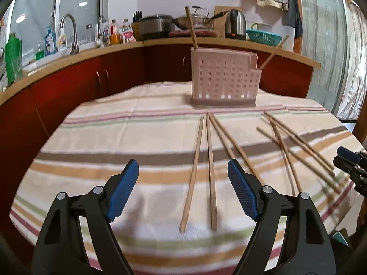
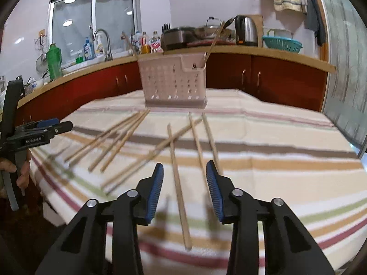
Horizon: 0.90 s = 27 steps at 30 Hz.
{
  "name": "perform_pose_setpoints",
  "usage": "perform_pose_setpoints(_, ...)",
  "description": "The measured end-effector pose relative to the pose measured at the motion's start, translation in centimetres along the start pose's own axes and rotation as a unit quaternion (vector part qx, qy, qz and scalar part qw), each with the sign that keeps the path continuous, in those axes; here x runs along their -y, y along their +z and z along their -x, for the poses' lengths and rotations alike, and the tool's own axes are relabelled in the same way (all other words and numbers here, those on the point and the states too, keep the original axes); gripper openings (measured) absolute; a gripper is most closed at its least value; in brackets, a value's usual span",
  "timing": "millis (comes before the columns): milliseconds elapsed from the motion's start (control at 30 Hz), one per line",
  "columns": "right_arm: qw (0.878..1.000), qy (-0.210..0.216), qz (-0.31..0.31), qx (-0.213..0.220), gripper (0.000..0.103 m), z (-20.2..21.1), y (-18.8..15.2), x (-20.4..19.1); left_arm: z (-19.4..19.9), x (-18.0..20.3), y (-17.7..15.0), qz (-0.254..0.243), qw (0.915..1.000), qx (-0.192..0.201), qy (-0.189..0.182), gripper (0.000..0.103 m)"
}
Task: Organize utensils
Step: 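Move the right tool back to the chopsticks and grasp another one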
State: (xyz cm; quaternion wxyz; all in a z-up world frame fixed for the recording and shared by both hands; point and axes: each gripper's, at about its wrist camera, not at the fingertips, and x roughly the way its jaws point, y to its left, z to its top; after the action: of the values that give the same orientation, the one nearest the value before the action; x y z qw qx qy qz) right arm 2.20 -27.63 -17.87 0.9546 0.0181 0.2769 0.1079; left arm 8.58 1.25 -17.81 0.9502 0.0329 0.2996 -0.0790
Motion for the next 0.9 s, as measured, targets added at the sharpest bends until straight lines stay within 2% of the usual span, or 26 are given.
perform_pose_setpoints(267, 1.000, 0.009, 0.000, -0.029, 0.031, -0.6, -3.0, 0.1, -0.3, -0.2, -1.8, 0.001, 0.9997, -0.023, -0.004, 0.070)
perform_pose_setpoints(333, 1.000, 0.007, -0.001, -0.030, 0.030, -0.5, -3.2, 0.2, -0.4, -0.1, -2.0, 0.001, 0.9996, -0.028, -0.004, 0.069)
perform_pose_setpoints(467, 1.000, 0.006, -0.004, -0.029, 0.030, -0.3, -3.4, 0.4, -1.0, -0.1, -2.5, 0.000, 0.9990, -0.044, -0.008, 0.059)
perform_pose_setpoints(567, 0.999, 0.007, -0.004, -0.031, 0.030, -0.4, -3.5, 0.5, -1.7, -0.2, -2.9, 0.000, 0.9982, -0.059, -0.008, 0.057)
perform_pose_setpoints(667, 0.999, 0.007, -0.004, -0.033, 0.030, -0.4, -3.6, 0.5, -2.4, -0.5, -3.2, 0.010, 0.9971, -0.075, -0.012, 0.047)
perform_pose_setpoints(733, 0.999, 0.008, -0.005, -0.034, 0.030, -0.5, -3.6, 0.5, -2.7, -0.9, -3.4, 0.022, 0.9962, -0.083, -0.018, 0.044)
perform_pose_setpoints(900, 0.999, 0.009, -0.006, -0.034, 0.030, -0.4, -3.6, 0.5, -3.1, -0.9, -3.2, 0.022, 0.9960, -0.083, -0.025, 0.043)
